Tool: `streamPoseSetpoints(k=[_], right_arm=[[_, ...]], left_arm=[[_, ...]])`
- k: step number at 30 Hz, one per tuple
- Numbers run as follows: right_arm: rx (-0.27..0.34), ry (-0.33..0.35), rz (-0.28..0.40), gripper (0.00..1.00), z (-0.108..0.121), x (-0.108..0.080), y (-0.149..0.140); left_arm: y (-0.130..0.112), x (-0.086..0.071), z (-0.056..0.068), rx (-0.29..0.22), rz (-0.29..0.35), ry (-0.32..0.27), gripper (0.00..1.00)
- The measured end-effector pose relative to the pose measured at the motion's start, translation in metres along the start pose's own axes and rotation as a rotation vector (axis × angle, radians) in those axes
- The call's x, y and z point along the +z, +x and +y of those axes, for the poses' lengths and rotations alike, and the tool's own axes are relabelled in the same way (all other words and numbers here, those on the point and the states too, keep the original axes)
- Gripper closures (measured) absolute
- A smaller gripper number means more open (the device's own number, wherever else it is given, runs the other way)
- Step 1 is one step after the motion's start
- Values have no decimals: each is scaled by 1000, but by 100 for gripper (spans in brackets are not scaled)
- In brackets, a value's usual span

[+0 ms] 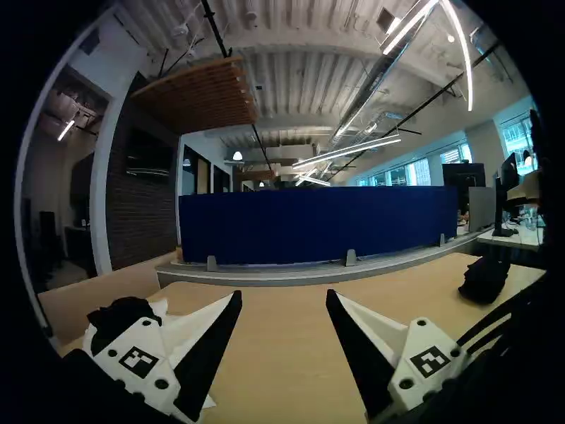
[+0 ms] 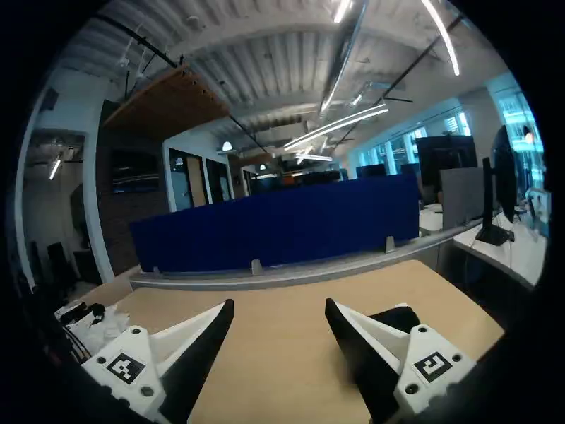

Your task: Fold towel

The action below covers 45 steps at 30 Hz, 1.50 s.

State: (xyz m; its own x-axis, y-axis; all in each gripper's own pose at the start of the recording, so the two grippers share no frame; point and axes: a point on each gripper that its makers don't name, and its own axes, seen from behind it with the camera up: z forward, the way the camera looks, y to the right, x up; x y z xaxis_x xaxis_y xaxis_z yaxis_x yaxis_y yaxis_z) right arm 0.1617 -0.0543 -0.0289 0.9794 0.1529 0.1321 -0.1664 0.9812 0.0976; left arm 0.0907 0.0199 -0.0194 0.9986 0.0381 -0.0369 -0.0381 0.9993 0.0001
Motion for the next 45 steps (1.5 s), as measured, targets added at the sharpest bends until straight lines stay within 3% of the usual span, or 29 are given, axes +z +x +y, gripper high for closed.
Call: streamPoseSetpoints(k=[9, 24, 45], right_arm=[[-9, -16, 10, 0, 1, 9, -22], [-53, 21, 0, 0, -17, 32, -39], [-47, 25, 9, 0, -17, 30, -36]], left_arm=[[-34, 6, -4, -1, 19, -13, 12], [-78, 13, -15, -29, 0, 0, 12], [-92, 14, -11, -40, -36, -15, 12]])
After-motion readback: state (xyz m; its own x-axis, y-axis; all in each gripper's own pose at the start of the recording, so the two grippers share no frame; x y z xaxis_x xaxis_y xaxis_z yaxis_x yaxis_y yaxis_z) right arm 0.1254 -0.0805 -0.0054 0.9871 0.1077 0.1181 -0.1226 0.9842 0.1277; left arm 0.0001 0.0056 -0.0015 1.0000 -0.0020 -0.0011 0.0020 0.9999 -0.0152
